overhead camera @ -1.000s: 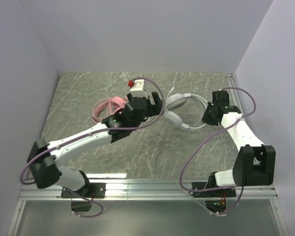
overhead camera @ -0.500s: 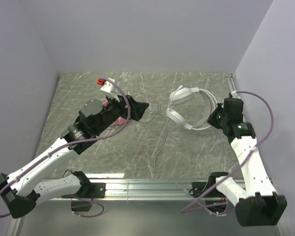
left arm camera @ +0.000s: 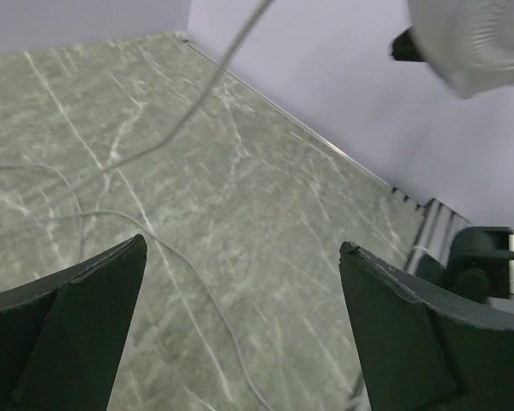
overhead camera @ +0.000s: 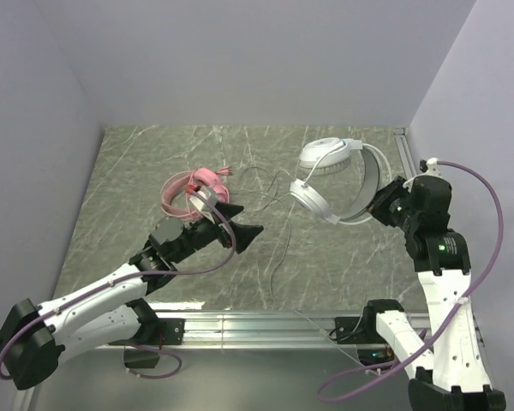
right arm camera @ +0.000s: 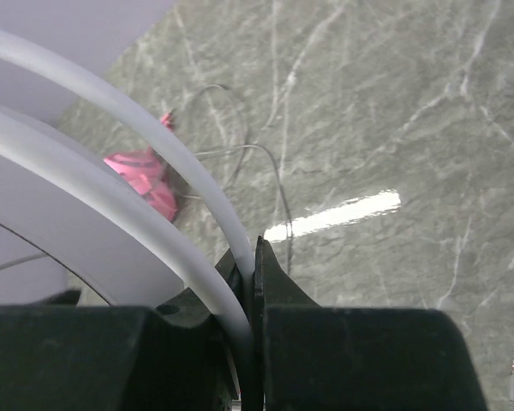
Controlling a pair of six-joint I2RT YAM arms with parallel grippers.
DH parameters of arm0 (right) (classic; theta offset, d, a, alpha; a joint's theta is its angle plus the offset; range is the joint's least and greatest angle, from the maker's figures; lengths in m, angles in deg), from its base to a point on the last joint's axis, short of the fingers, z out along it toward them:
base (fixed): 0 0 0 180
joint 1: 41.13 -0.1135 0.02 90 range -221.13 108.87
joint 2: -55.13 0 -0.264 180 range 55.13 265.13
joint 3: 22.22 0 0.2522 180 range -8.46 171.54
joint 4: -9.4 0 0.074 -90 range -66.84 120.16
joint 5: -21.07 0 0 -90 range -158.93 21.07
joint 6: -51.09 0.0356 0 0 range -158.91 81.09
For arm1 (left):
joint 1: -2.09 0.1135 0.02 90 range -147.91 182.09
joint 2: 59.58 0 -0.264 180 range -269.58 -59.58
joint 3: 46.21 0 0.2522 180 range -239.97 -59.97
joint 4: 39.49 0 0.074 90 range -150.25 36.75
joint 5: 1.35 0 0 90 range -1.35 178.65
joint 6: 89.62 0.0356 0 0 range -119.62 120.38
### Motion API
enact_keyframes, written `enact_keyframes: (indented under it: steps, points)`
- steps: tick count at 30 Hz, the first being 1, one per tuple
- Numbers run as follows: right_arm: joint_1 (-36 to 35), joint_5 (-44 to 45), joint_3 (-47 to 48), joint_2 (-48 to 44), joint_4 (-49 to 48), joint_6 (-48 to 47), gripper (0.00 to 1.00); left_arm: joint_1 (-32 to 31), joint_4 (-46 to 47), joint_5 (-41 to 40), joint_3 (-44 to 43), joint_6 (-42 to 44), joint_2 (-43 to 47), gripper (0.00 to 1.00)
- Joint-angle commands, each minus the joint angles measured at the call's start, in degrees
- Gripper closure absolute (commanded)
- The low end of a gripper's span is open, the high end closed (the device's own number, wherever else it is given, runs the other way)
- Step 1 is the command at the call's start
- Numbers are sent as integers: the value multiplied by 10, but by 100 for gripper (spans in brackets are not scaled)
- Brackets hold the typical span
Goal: Wrap the headphones
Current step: Wrap the headphone cable with the left arm
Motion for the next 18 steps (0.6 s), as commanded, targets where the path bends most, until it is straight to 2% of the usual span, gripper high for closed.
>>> enact_keyframes:
  steps: [1,4,14,15,18]
  points:
    - [2,-36,54,-19,-9,22,100,2,105,-22,-33,54,-38,1]
    - [3,-43,59,-24,-7,24,100,2,139,-46,-43,80,-68,1]
    - [3,-82,66,-39,-11,36,100,3,183,-15,-127,173,-196,1]
    - [2,-84,69,-40,-11,39,100,4,181,-7,-145,177,-206,2]
    - [3,-93,71,-44,-11,45,100,6,169,21,-175,183,-242,14]
